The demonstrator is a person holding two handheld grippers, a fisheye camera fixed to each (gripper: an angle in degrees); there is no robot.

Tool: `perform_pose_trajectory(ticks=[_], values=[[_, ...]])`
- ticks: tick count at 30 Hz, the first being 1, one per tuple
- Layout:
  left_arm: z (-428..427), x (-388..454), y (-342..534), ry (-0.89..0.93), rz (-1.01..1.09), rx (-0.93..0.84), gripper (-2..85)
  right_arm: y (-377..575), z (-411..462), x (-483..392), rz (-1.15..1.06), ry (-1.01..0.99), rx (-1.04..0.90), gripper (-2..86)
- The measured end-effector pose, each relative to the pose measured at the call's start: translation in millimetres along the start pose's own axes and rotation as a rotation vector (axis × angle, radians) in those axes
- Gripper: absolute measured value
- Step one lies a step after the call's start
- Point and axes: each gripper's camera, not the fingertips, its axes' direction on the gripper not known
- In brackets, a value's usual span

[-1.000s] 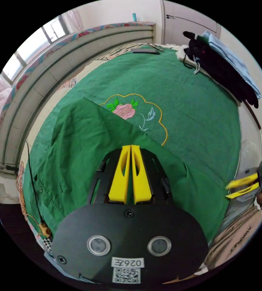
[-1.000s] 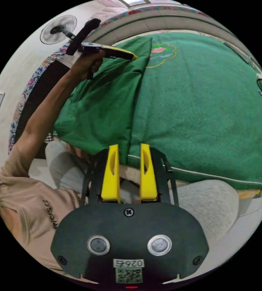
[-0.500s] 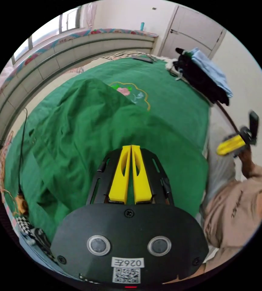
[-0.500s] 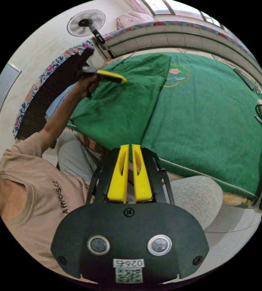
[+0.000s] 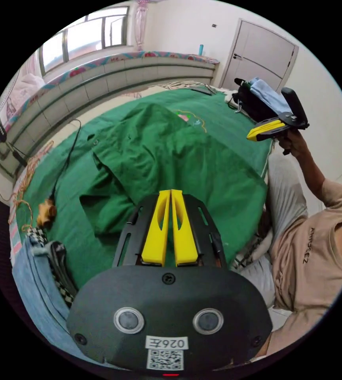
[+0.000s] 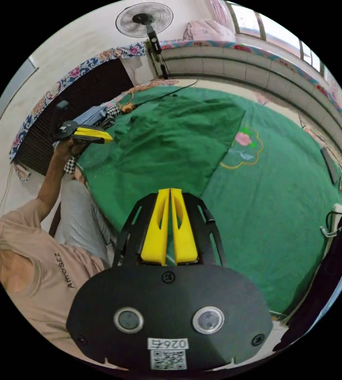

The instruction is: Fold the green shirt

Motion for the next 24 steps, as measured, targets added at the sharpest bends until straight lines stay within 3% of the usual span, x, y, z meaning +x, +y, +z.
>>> perform_pose_trajectory(ticks=[6, 10, 12, 14, 15, 17, 21, 24], values=[[46, -49, -87, -0.181, -0.022, 0.012, -1.0, -130, 52, 62, 0.003, 0.140, -0.006, -0.9], [123, -87, -92, -0.373, 0.034, -0.269, -0.8, -193, 102, 98, 0.015, 0.187, -0.007, -0.9], [119, -87, -65, -0.378, 0.116, -0.112, -0.8, -220, 140, 136, 0.059, 0.171, -0.003, -0.9], [106, -95, -30, -0.331, 0.121, 0.035, -0.8, -226, 174, 172, 0.105, 0.075, -0.136, -1.0], [101, -96, -23, -0.329, 0.106, 0.052, -0.8, -216, 158, 194, 0.189, -0.040, -0.024, -1.0], [73, -96, -1, -0.328, -0.008, 0.027, -0.9, -194, 141, 219, 0.334, -0.099, 0.003, -1.0], [-2, -43, 54, -0.146, 0.066, 0.241, -1.0, -122, 72, 194, 0.171, -0.047, 0.021, -0.9], [-36, 24, 101, -0.061, 0.200, 0.320, -1.0, -55, 27, 151, 0.073, -0.153, 0.061, -0.9]])
